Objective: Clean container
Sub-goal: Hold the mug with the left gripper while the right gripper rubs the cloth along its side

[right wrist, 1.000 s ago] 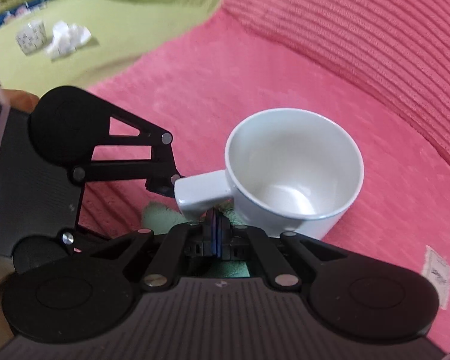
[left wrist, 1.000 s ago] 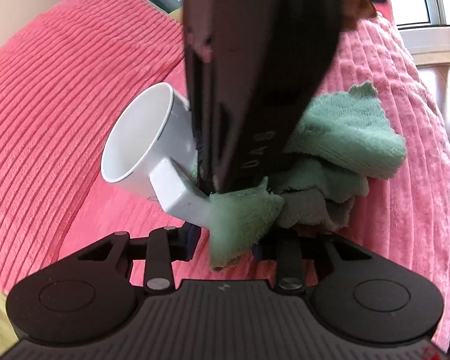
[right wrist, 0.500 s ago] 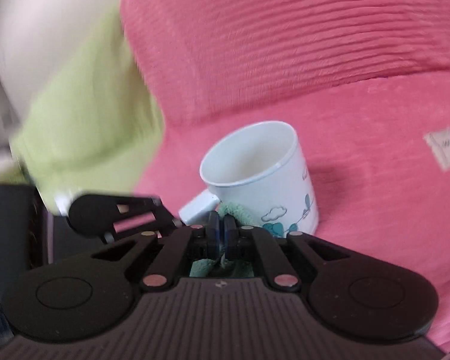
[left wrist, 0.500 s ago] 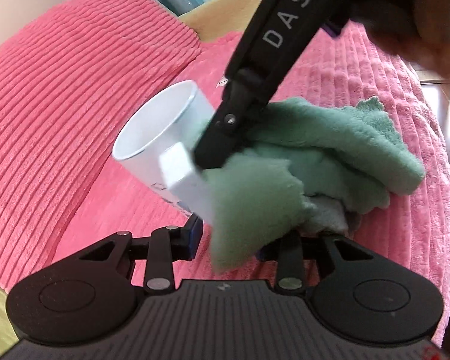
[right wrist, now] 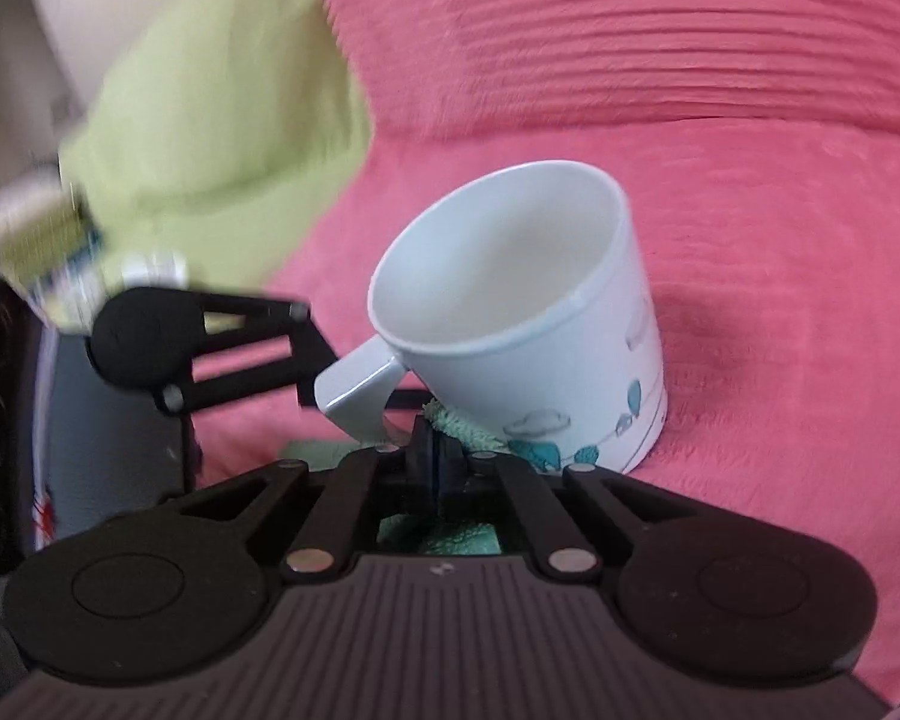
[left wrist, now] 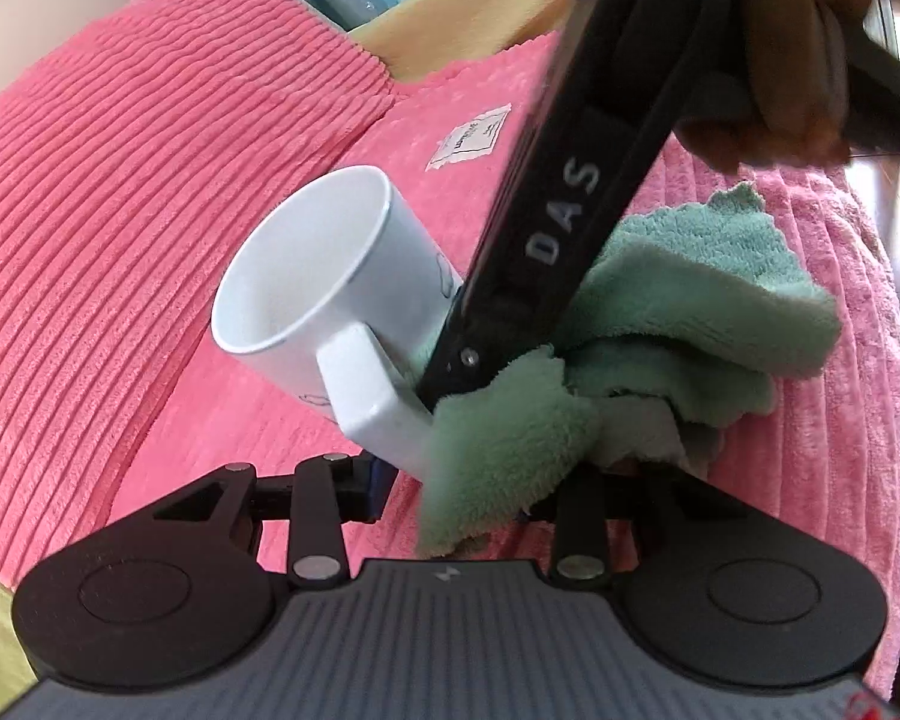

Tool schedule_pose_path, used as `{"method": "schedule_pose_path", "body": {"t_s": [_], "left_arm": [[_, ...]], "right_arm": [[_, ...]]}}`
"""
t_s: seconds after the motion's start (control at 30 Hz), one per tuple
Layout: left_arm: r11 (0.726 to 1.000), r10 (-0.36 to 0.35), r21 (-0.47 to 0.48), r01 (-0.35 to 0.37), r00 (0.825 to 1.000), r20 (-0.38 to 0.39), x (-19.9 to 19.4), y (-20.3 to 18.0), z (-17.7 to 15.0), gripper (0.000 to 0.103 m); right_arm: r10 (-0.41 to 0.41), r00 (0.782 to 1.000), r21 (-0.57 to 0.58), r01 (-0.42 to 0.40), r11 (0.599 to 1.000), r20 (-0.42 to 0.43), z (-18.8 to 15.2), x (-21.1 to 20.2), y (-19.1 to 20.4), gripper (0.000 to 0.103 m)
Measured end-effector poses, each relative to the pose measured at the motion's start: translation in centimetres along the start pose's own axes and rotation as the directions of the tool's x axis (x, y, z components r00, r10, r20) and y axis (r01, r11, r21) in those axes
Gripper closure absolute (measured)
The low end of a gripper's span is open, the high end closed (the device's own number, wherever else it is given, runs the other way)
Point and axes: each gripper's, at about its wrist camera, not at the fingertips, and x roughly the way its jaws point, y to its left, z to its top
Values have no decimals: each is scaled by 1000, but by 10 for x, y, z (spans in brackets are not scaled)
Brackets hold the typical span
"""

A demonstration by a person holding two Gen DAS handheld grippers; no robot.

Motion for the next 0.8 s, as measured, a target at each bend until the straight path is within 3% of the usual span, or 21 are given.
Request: {"method": "schedule_pose_path", "body": {"t_s": [0.1, 0.2, 0.3, 0.37, 0.4, 0.47, 0.53, 0.57, 0.7, 0.8], "left_arm": [[1000, -1, -5, 1, 1000, 1, -1, 0, -1, 61], [1000, 8, 7, -8, 1000, 12, -3, -3, -2, 59], [1000, 9, -7, -9, 1000, 20, -7, -1, -3, 59], [1000, 11, -8, -11, 1000, 25, -4, 5, -4, 59], [1000, 13, -3, -13, 1000, 26, -2, 7, -5, 59], [1000, 20, 11, -20, 1000, 22, -2, 6, -7, 59], [1000, 22, 13, -22, 1000, 20, -3, 5, -8, 59], [1000, 23, 13, -23, 1000, 20, -4, 5, -8, 59], [999, 36, 39, -37, 999, 20, -6, 2, -11, 59], [997, 38, 63, -39, 999, 24, -10, 0, -13, 59]], "right_arm": [[-83, 989, -140, 66, 988, -124, 16, 8, 18, 103], [-250, 939, -285, 178, 942, -238, 17, 15, 42, 103], [-262, 958, -153, 243, 958, -114, 9, -4, 42, 103], [-228, 972, -17, 229, 973, 63, -11, -31, 42, 103], [-198, 966, 57, 191, 980, 166, -23, -44, 44, 103], [-119, 916, 163, 59, 985, 384, -48, -68, 49, 103], [-47, 861, 171, -47, 984, 507, -62, -73, 58, 103], [-31, 845, 156, -62, 986, 533, -64, -69, 63, 103], [-93, 891, 70, 69, 995, 444, -57, -36, 69, 103], [-105, 898, -8, 120, 993, 427, -56, -24, 75, 103]]}}
